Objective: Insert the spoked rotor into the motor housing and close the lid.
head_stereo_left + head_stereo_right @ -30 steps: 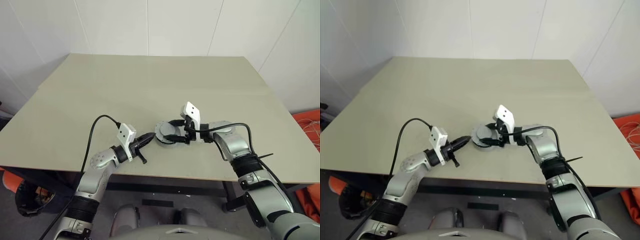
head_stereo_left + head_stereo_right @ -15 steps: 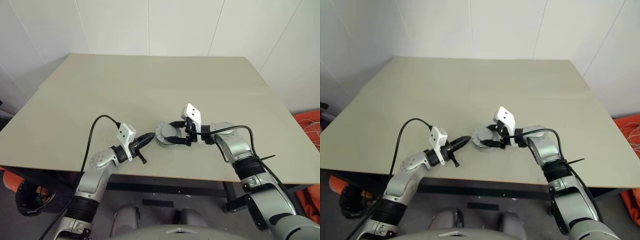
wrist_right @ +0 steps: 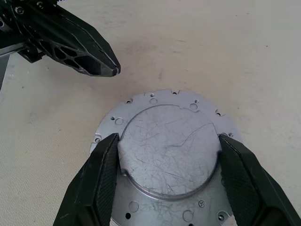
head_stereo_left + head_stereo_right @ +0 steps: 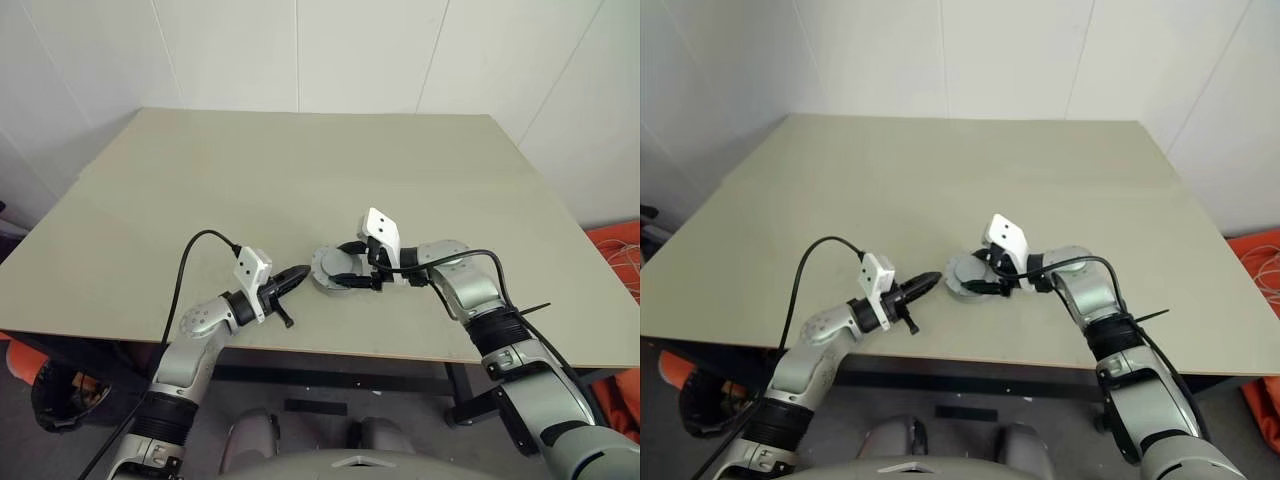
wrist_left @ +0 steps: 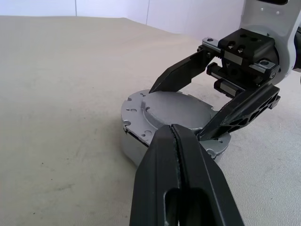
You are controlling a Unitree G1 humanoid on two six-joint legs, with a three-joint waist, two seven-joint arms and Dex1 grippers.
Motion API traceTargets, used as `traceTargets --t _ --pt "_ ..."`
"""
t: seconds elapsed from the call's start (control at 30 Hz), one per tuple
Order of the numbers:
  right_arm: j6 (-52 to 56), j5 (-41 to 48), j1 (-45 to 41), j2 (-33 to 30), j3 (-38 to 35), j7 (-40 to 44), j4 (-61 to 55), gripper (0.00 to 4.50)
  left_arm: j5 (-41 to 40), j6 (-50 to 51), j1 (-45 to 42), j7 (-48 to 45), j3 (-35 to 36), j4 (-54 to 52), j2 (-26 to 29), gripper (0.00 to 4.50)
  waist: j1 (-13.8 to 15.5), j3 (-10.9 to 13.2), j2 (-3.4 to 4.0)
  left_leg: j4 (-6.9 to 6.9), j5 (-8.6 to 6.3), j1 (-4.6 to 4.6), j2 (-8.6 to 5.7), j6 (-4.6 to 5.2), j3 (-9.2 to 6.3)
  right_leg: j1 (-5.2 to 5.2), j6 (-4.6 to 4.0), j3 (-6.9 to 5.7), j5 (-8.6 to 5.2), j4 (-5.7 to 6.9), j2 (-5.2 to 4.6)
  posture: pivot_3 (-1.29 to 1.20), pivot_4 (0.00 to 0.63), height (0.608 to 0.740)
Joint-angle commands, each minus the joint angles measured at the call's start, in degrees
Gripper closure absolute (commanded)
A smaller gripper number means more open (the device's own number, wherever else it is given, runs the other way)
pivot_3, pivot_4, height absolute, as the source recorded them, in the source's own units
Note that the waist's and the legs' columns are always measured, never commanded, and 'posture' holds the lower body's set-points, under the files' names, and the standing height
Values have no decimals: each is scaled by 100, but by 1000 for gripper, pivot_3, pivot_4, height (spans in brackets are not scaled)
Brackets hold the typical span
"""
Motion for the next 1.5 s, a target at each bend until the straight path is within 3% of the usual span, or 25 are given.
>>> traceTargets --t 0.03,0.77,0.97,1.2,1.5 --pt "43 -314 -50 -179 91 -99 243 1315 -49 1 -60 -5 34 -216 9 4500 -1 0 0 0 0 0 0 0 0 0 0 0 0 0 0 0 0 740" --pt "310 -288 -27 -287 181 68 308 1315 -18 -92 -79 -41 46 -93 -8 4500 23 -1 2 -2 -6 28 1 9 1 57 3 -1 -1 -38 -1 0 0 740" --pt "237 -339 107 -182 162 -271 247 1315 474 -305 -582 255 -44 422 -64 4500 22 -1 2 -5 -6 61 2 8 0 88 43 -1 -25 -46 -1 0 0 740" --pt "300 -305 378 -144 224 -418 -59 1315 390 142 -1575 -250 -250 807 -105 4500 0 -1 1 -7 -4 77 2 6 1 100 47 1 -27 -53 -1 0 0 740" --pt "366 -281 316 -116 219 -441 -109 1315 671 700 -2172 -1032 -754 1386 153 4500 -5 -1 1 -63 6 85 0 -11 7 85 32 0 -19 -54 -1 0 0 740"
